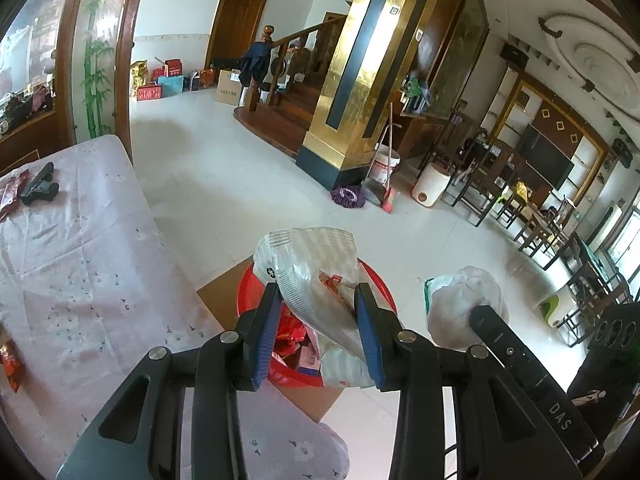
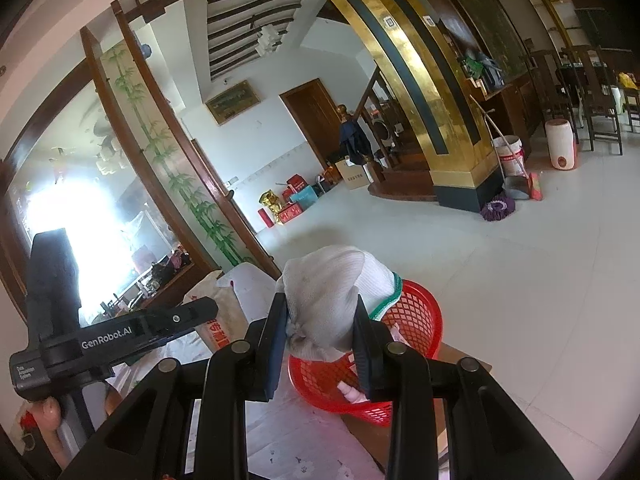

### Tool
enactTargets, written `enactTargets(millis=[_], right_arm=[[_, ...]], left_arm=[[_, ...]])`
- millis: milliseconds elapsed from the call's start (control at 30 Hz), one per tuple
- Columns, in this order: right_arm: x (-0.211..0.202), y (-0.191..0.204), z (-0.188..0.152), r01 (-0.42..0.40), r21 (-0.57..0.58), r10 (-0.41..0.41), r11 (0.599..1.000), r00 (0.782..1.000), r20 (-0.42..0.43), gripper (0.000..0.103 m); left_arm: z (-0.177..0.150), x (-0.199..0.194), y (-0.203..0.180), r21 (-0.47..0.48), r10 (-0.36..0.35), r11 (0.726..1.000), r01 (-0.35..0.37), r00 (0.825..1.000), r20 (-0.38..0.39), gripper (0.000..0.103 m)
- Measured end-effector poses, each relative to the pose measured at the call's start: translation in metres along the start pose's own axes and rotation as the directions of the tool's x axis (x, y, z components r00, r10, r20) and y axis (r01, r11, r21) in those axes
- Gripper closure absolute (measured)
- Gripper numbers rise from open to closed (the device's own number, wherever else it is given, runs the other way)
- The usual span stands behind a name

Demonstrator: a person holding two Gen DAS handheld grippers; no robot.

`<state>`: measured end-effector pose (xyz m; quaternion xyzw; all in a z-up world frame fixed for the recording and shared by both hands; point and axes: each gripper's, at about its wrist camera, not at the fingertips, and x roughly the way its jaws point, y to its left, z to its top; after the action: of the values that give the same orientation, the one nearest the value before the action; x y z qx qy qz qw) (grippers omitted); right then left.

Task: Collect trash
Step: 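Lower the clear bag into the basket with the left tool while the right tool lowers the cloth bag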

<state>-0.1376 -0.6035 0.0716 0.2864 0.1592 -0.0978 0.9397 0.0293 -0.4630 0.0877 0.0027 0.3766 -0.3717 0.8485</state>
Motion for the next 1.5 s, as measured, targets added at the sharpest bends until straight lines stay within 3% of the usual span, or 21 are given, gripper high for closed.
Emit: enactTargets(millis=[567,1033,1367,1433,1500], right_arm=[[0.050,-0.025,-0.012,0.031,0.075,-0.024,0.997,0.995,-0.097,0.071],[0.076,-0.027,-0.021,0.053,0.078,-0.041,0.996,0.988,-0.147,0.069],[0.080,-0.034,-0.023,0.069,0.123,-0.049,0.990,0.986,-0.160,0.057],[0.078,-0.032,-0.023,0.067,0.118,-0.049,0.991,0.987,-0.155,0.057],[0.077,-0.030,-0.022,0.065,0.122,-0.045,0.990,0.987,-0.154,0.056]], left_arm=[[-0.010,0.058,0.004,0.022,0.057,0.998,-0.055,0.995,-0.087,0.067],[-0.015,0.074,0.012,0.013,0.055,0.998,-0.053,0.989,-0.135,0.066],[-0.013,0.087,0.020,-0.016,0.049,0.999,-0.052,0.986,-0.156,0.063],[-0.010,0.087,0.024,-0.041,0.040,0.998,-0.047,0.987,-0.156,0.056],[-0.009,0.082,0.028,-0.056,0.039,0.997,-0.047,0.989,-0.146,0.056]])
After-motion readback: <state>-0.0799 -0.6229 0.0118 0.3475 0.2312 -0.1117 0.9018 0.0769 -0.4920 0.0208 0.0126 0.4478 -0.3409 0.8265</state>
